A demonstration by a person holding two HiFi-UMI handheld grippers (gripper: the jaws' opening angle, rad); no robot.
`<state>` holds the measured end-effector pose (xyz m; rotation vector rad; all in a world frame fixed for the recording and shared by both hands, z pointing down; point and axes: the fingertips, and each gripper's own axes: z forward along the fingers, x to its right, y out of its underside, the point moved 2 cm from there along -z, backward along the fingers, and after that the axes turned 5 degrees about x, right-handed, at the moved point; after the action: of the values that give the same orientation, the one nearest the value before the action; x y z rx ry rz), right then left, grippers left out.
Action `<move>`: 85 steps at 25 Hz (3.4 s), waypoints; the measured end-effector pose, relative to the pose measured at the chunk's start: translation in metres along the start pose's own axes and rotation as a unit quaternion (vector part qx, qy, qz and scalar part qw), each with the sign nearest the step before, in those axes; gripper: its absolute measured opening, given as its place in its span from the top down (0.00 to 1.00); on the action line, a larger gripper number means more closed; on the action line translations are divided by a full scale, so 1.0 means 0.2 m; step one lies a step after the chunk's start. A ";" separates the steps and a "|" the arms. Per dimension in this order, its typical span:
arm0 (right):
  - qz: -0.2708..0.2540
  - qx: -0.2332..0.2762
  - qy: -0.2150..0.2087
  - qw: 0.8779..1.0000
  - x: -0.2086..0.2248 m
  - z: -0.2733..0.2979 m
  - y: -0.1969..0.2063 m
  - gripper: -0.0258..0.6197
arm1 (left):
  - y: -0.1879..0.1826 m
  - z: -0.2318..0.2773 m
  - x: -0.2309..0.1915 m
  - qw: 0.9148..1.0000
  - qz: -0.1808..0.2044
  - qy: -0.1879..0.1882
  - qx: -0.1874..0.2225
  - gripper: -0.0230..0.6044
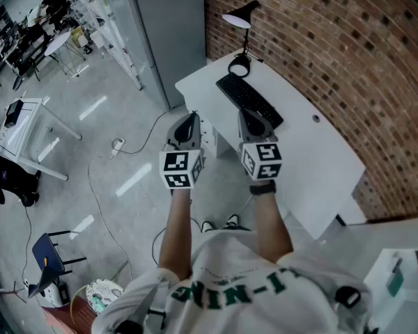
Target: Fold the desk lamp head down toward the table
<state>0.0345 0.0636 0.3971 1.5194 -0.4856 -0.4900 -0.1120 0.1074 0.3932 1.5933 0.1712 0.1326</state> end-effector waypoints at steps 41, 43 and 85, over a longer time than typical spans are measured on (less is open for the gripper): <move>0.000 0.030 0.033 0.999 0.67 0.93 0.00 0.95 | 0.00 1.06 -0.26 1.000 0.017 -0.004 0.014 0.96; 0.006 0.025 0.033 0.999 0.72 0.99 0.04 0.95 | 0.03 1.12 -0.27 1.000 0.019 -0.005 0.005 0.96; -0.155 -0.041 0.079 0.984 1.34 2.18 -0.03 0.82 | 0.16 2.26 -0.59 0.997 -0.027 0.074 -0.019 0.96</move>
<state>-0.0021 -0.4460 0.3882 1.5472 -0.1019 -0.6165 -0.1404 -0.3587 0.4133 1.5397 0.3241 0.2114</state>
